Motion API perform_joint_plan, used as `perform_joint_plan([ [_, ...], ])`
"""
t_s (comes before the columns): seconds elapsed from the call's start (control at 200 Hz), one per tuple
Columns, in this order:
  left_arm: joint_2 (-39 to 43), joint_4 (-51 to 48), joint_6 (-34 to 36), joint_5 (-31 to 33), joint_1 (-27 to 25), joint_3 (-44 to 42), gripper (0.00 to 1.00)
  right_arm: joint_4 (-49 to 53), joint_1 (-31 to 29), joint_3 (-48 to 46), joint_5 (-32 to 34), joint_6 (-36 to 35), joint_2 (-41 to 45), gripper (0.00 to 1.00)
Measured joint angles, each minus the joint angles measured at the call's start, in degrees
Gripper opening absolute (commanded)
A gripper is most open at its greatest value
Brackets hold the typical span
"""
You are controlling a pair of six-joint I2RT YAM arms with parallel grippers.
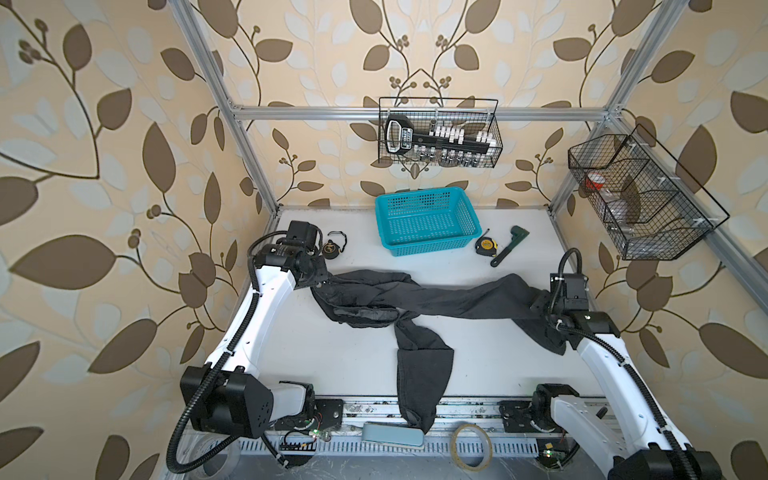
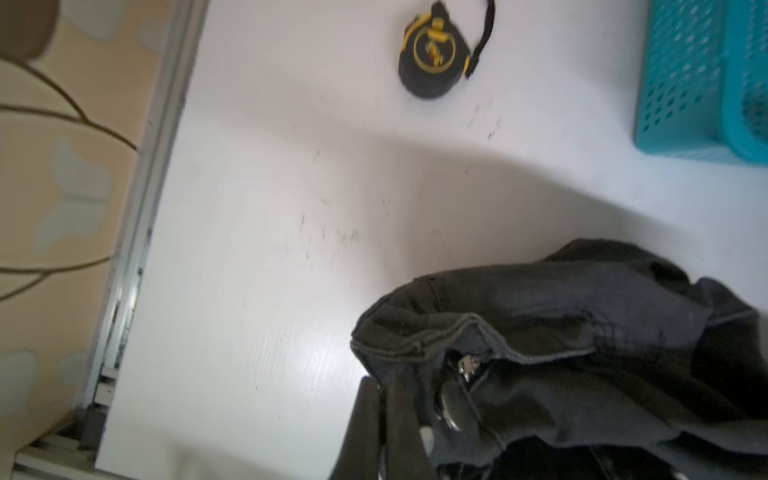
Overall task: Fold and stack the trousers
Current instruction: 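Pull the jeans apart with both grippers, stretching them across the table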
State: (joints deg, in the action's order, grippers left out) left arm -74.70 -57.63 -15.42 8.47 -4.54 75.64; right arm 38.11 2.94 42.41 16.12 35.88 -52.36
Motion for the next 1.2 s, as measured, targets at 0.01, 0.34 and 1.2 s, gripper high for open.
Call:
perform_joint_plan([
  [0.01, -0.13, 0.0, 0.09, 0.15, 0.0, 0.42, 0.0, -0.13, 0.02, 0.61, 0.2, -0.31, -0.26, 0.12],
  [0.34, -1.99, -0.61, 4.59, 5.07, 0.0, 13.62, 0.0, -1.07, 1.25, 13.16, 3.76, -6.54, -2.56, 0.13],
  [1.2, -18.97, 2.34, 2.64, -4.87, 1.27, 2.03, 0.59, 3.41, 2.64, -10.64, 2.89, 0.98, 2.93, 0.61],
])
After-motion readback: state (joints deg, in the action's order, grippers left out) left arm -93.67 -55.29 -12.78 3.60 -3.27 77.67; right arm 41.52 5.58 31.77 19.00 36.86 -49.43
